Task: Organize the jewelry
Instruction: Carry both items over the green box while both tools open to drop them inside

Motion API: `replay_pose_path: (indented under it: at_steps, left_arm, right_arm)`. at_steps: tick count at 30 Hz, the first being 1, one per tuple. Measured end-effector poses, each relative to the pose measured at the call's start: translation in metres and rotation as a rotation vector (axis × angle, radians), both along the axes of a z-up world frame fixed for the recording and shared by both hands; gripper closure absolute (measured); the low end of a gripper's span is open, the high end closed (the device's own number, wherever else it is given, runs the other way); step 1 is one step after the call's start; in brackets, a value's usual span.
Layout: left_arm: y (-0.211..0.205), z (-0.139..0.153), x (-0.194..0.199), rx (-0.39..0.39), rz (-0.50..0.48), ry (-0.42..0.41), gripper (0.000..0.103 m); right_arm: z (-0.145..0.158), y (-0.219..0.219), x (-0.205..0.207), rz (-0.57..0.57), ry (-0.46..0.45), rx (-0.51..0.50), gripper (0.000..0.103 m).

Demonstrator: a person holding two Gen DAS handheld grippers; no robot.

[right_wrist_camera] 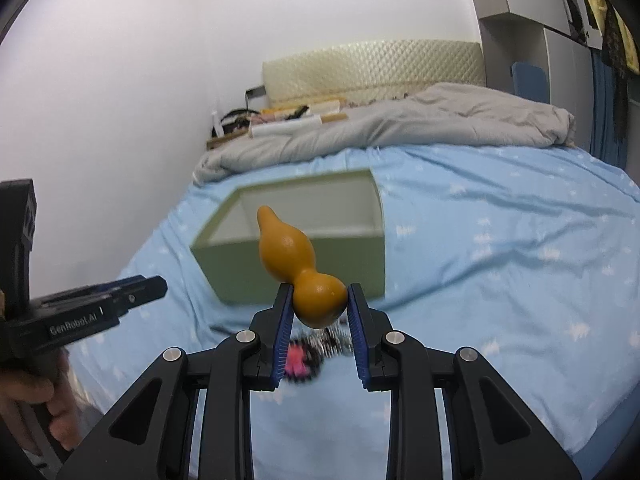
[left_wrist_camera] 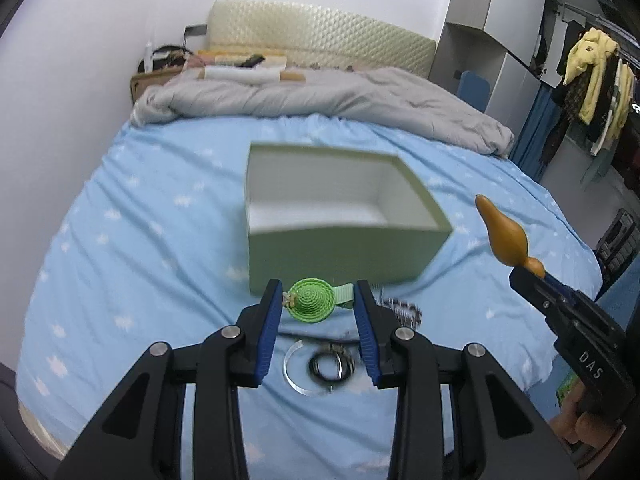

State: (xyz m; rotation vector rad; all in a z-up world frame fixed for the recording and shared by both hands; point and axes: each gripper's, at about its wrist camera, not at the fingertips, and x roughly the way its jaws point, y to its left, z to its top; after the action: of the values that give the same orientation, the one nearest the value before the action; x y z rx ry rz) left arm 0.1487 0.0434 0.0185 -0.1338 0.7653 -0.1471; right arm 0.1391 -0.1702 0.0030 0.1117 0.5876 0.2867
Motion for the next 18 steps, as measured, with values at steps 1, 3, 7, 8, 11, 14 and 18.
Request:
replay_pose_path:
  at_steps: [1,3,7,8,11,14,18]
  left_arm:
    - [0.000,0.006,0.004,0.002,0.000,-0.006,0.066]
    - [0.001,0.013,0.014,0.007,0.002,-0.011,0.066]
    - [0.002,0.023,0.040,0.024,0.000,-0.007,0.066]
    - [0.001,0.024,0.044,0.027,-0.001,-0.006,0.066]
    - [0.001,0.025,0.067,0.034,-0.003,0.007,0.066]
    - [0.002,0.021,0.087,0.042,-0.006,0.028,0.066]
    - [0.000,0.011,0.116,0.058,-0.012,0.066,0.066]
  right_arm:
    - [0.007,0.002,0.006,0.003,-0.008,0.000,0.079]
    - [0.017,0.005,0.014,0.010,-0.017,-0.008,0.079]
    - [0.036,0.017,0.039,0.027,-0.026,-0.038,0.079]
    - [0.038,0.018,0.043,0.029,-0.028,-0.045,0.079]
    - [0.041,0.024,0.067,0.031,-0.009,-0.061,0.079]
    - [0.036,0.026,0.095,0.028,0.033,-0.068,0.079]
    - [0.022,0.034,0.128,0.029,0.090,-0.098,0.079]
